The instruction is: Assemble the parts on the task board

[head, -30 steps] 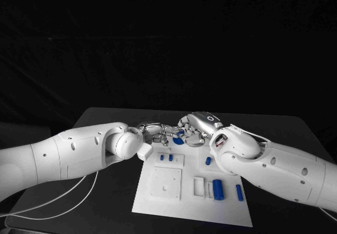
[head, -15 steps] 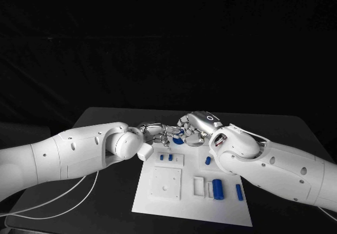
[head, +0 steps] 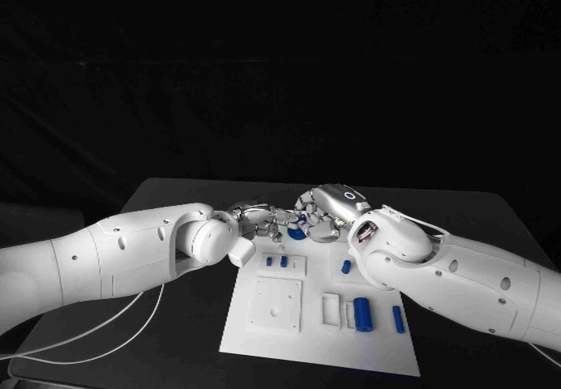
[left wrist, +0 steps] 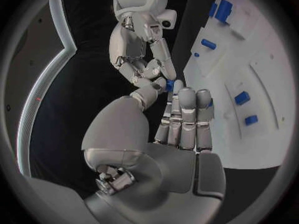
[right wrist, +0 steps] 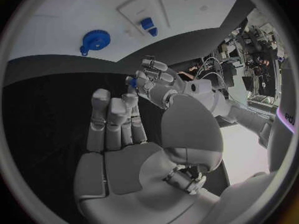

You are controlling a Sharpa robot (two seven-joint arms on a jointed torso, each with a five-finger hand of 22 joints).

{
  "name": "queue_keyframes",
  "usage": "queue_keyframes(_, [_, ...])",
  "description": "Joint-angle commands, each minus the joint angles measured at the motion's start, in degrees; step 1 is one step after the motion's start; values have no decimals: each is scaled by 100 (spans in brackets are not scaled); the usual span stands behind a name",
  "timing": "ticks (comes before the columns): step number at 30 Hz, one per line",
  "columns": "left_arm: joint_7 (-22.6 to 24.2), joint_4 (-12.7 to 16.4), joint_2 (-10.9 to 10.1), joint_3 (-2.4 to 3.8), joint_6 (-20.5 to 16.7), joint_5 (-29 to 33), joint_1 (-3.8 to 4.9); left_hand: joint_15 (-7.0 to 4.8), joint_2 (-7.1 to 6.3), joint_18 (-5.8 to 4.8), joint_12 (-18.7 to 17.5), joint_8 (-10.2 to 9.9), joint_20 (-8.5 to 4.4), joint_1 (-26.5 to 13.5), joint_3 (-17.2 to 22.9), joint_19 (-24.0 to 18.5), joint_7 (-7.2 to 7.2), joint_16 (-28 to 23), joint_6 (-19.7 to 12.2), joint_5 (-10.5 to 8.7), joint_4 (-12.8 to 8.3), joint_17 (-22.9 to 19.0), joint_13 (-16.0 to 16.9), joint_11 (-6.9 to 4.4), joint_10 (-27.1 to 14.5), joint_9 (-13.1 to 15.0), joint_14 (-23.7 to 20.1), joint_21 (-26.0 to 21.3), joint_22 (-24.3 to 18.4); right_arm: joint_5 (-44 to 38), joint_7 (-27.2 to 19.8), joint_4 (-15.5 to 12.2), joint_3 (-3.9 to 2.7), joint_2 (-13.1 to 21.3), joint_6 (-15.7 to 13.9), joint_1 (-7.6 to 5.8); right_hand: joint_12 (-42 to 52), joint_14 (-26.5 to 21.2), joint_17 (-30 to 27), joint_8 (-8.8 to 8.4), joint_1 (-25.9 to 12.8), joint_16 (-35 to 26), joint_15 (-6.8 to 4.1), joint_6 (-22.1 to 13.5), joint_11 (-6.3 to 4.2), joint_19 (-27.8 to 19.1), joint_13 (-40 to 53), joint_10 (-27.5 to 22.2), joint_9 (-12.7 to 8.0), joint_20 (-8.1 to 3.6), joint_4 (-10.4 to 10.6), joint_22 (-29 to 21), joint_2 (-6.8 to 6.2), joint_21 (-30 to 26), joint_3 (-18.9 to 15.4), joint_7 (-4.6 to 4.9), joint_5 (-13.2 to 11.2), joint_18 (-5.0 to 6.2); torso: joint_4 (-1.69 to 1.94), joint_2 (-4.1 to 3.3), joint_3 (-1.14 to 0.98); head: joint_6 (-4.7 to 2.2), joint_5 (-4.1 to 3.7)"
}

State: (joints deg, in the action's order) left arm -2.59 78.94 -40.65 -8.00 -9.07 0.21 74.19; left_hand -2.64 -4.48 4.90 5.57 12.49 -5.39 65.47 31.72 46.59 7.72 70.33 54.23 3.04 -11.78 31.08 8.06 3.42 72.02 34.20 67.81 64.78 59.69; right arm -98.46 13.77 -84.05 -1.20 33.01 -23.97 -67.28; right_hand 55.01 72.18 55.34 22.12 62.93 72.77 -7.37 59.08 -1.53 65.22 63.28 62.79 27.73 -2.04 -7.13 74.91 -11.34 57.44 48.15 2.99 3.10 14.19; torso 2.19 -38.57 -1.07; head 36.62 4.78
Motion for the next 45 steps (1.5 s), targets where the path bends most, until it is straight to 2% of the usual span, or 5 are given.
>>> queue_keyframes(1, [150, 9, 11, 10, -37, 16, 10, -51, 70, 127, 29, 47, -234, 12, 11, -18, -1, -34, 65, -12, -56, 9, 7, -11, 62, -12, -2, -21, 9, -2, -29, -13, 3, -14, 1, 7, 39, -3, 6, 19, 25, 8, -40, 199, -24, -1, -9, -6, 8, -18, -2, 83, -19, 27, 39, 146, -29, 81, 0, 0, 0, -1, 5])
queue_keyframes(16, [130, 3, 0, 9, -102, -89, 10, -121, 312, 80, 82, 174, -302, 173, 174, 21, -88, -41, 317, 187, -389, 30, 29, -85, 363, -65, 39, -10, 18, 276, -140, 17, 3, 8, -179, 7, -15, -27, -9, -39, 37, -38, -20, 98, 2, -25, -91, -65, -5, -27, -3, 70, -109, 0, 80, 177, -29, 81, -1, 0, 0, 2, 19])
queue_keyframes(28, [180, 9, -22, 9, -129, -92, 10, -158, 357, 67, 113, 238, -336, 186, 221, 56, -126, -43, 430, 235, -455, 38, 52, -122, 507, -69, 69, -5, 18, 790, -462, 41, 4, 113, -488, 6, -1540, -493, -315, -489, 169, -547, 406, -781, 419, -558, -1756, -748, -204, 218, -207, 13, -514, -369, -222, 584, 29, 75, 1, 0, 0, -14, 13])
queue_keyframes(38, [225, 0, -52, 9, -99, -90, 10, -160, 359, 65, 113, 241, -340, 183, 223, 61, -128, -42, 436, 234, -456, 39, 53, -124, 516, -70, 73, -5, 18, 3132, -1258, 119, 4, 359, -535, 6, -2599, -505, -506, -450, 276, -597, 527, -814, 584, -575, -3047, -770, -224, 310, -224, 27, -465, -446, -153, 670, 192, 81, 0, 0, 0, -41, 25])
queue_keyframes(45, [314, 5, -86, 10, -51, -66, 10, -161, 360, 65, 112, 243, -344, 178, 225, 68, -129, -42, 438, 231, -457, 40, 54, -125, 524, -72, 77, -2, 18, 5263, -1635, 192, 3, 452, -92, 4, -3655, -438, -647, -383, 183, -519, 668, -789, 731, -477, -4108, -528, -232, 290, -692, 51, 19, -446, -372, 668, 725, 81, -8, -2, 0, -54, 29])
